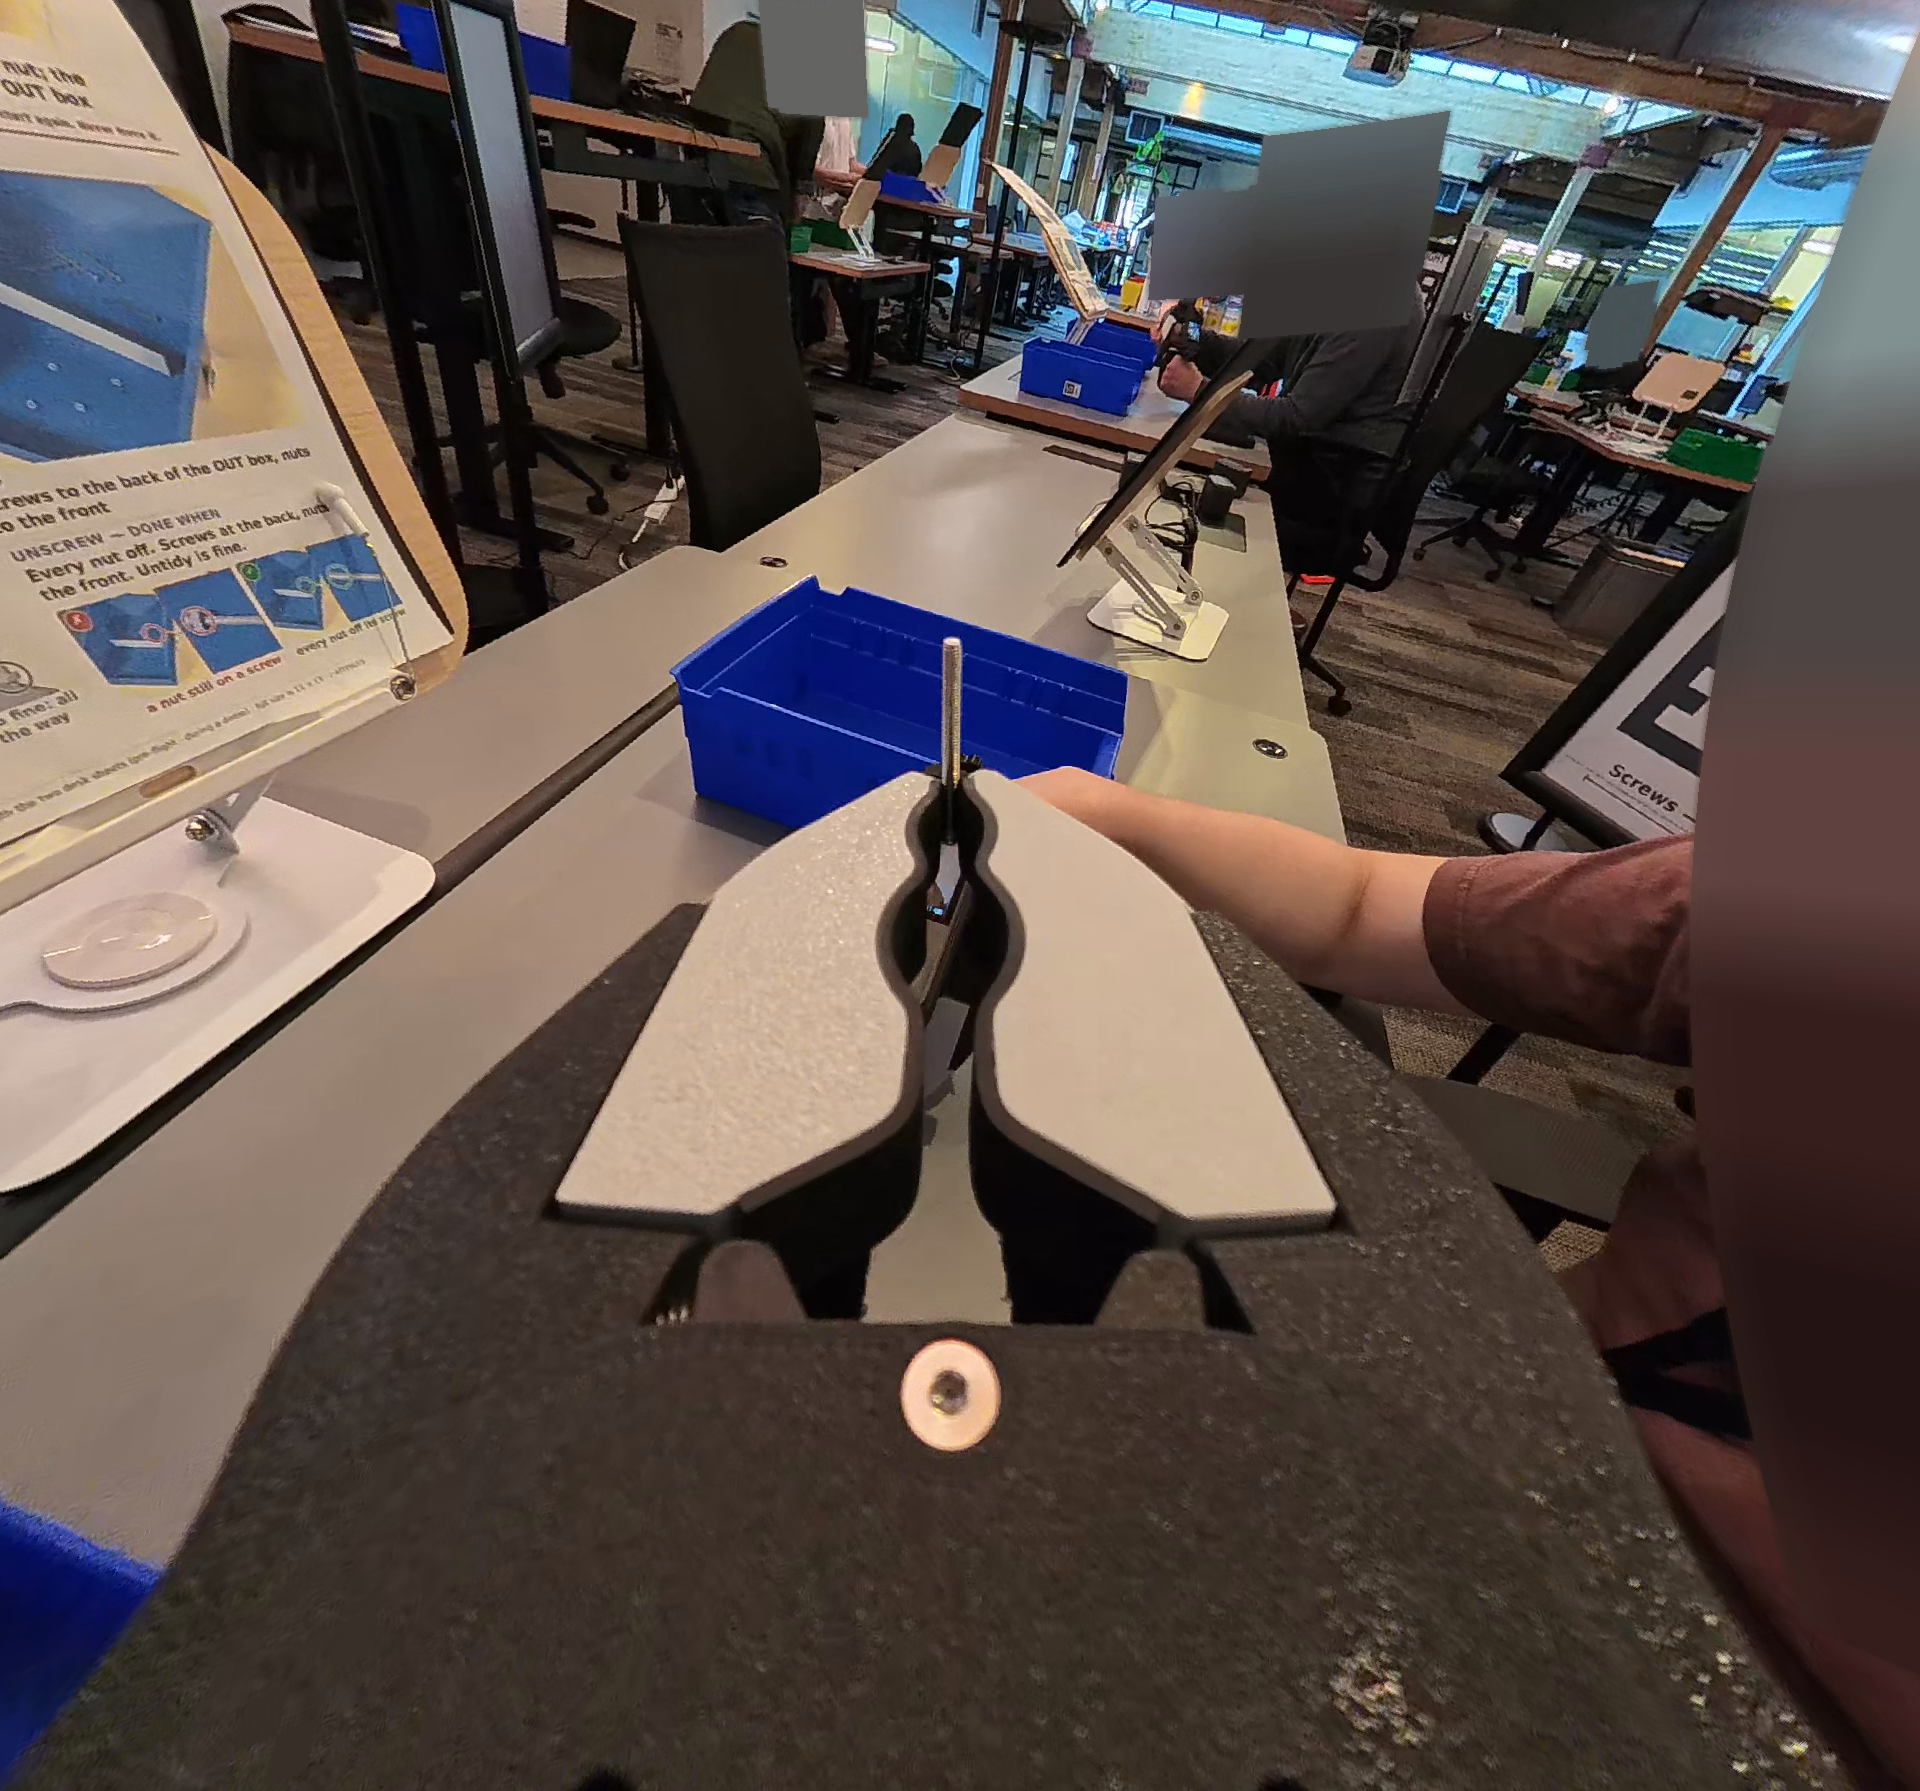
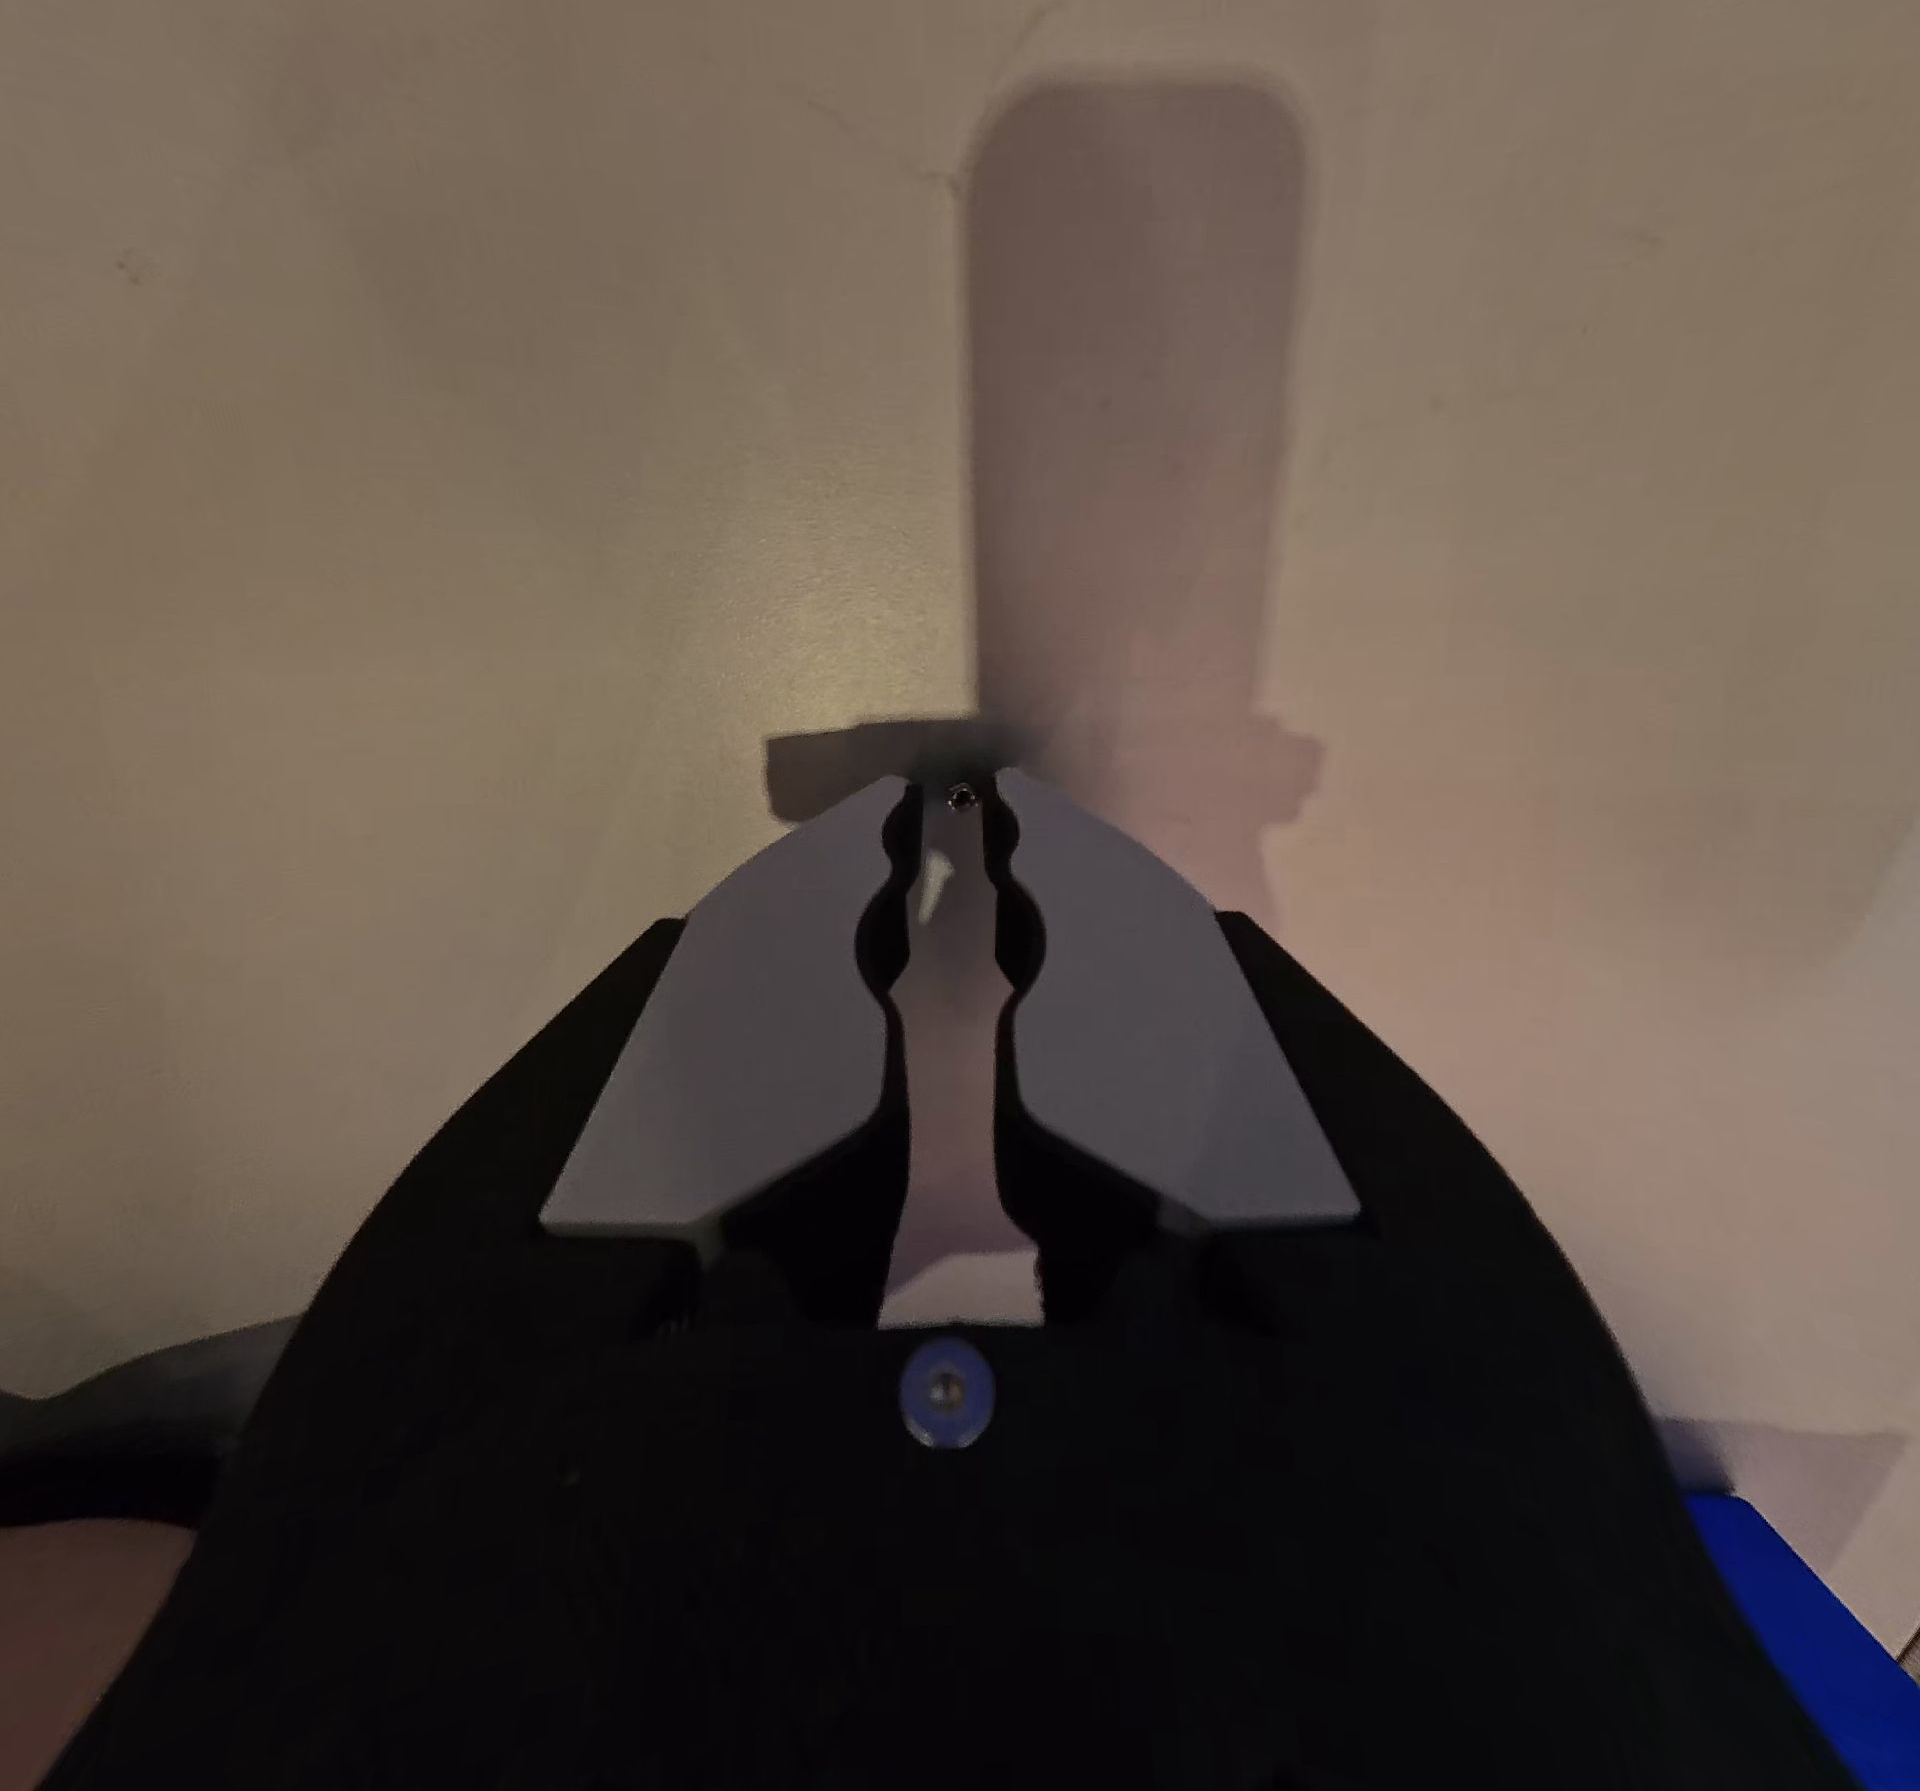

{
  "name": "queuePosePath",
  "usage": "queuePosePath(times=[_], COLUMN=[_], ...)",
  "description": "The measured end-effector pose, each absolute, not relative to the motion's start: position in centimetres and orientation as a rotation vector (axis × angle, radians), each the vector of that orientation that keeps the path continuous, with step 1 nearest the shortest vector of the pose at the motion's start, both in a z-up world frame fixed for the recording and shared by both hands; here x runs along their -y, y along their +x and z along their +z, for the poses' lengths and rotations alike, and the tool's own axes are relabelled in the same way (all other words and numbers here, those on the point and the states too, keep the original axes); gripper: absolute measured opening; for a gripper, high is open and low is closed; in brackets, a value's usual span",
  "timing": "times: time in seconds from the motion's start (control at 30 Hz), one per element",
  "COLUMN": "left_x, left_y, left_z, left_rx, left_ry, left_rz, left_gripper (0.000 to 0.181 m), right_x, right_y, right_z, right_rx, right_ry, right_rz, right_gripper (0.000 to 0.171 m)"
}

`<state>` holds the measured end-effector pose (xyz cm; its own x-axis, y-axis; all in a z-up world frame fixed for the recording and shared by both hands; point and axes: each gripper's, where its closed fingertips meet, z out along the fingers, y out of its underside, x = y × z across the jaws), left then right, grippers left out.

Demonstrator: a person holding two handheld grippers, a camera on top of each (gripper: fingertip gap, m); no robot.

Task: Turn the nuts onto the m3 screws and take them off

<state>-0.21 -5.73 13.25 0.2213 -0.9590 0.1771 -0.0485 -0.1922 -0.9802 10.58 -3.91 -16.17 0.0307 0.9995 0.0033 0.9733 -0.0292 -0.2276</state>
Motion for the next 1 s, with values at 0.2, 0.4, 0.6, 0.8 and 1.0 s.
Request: queuePosePath(times=[0.2,0.4,0.6,0.8,1.0], left_x=[5.7,5.1,3.0,2.4,4.6], left_y=[-0.1,0.3,0.9,3.4,7.8], left_z=[13.1,12.1,8.8,4.8,0.3], left_rx=[-1.008,-1.017,-1.029,-1.121,-1.353], left_ry=[-1.495,-1.535,-1.684,-1.789,-1.808], left_rz=[-1.145,-1.114,-0.941,-0.915,-0.922], left_gripper=[0.002,0.002,0.002,0.002,0.002], right_x=[3.9,3.9,4.1,5.6,8.2], right_y=[10.6,10.6,10.8,11.1,12.4], right_z=[-16.2,-16.2,-13.7,-5.2,2.9], right_rx=[2.066,2.073,2.043,1.886,1.741], right_ry=[-2.127,-2.102,-2.007,-1.725,-1.421], right_rz=[0.252,0.27,0.36,0.628,0.766], right_gripper=[0.007,0.006,0.006,0.006,0.006])
